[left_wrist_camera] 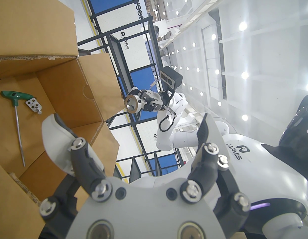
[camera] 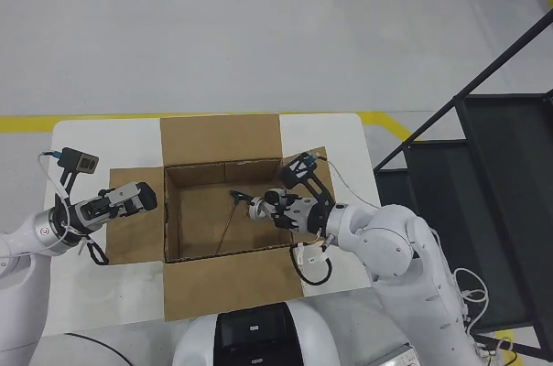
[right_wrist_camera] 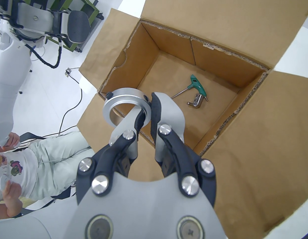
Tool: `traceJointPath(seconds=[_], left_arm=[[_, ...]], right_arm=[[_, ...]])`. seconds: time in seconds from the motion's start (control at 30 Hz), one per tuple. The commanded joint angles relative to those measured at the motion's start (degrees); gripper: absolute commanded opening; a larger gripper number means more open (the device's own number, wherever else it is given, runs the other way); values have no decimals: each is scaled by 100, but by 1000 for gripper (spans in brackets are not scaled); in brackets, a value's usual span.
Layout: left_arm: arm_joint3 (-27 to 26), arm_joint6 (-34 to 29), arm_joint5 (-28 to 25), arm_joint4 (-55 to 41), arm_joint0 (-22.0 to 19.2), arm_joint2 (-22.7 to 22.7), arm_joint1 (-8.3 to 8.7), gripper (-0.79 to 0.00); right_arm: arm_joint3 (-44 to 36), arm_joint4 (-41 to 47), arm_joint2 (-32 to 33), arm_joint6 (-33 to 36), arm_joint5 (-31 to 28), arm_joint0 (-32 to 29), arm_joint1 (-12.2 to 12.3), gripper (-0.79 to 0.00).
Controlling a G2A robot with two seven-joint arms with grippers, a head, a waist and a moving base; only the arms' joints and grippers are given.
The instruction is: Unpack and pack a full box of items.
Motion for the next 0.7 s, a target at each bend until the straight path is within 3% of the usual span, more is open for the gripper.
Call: traceJointPath(seconds=[0.0,0.17,0.3,0.5,0.67], left_arm=[[0,0,0,0,0,0,0,0],[0,0,0,0,0,0,0,0],[0,0,0,0,0,0,0,0],[0,0,0,0,0,0,0,0],[0,0,0,0,0,0,0,0]], right_arm=[[-403,216,638,-59,-75,-481,57,-785],[-423,911,2432,-654,241,-1288,119,-785],[289,1300,3158,-997,578,-1229,143,-785],[1465,846,3023,-1179,1208,-454,205,-785],[2708,239,2474,-865,1504,475,264,-785]])
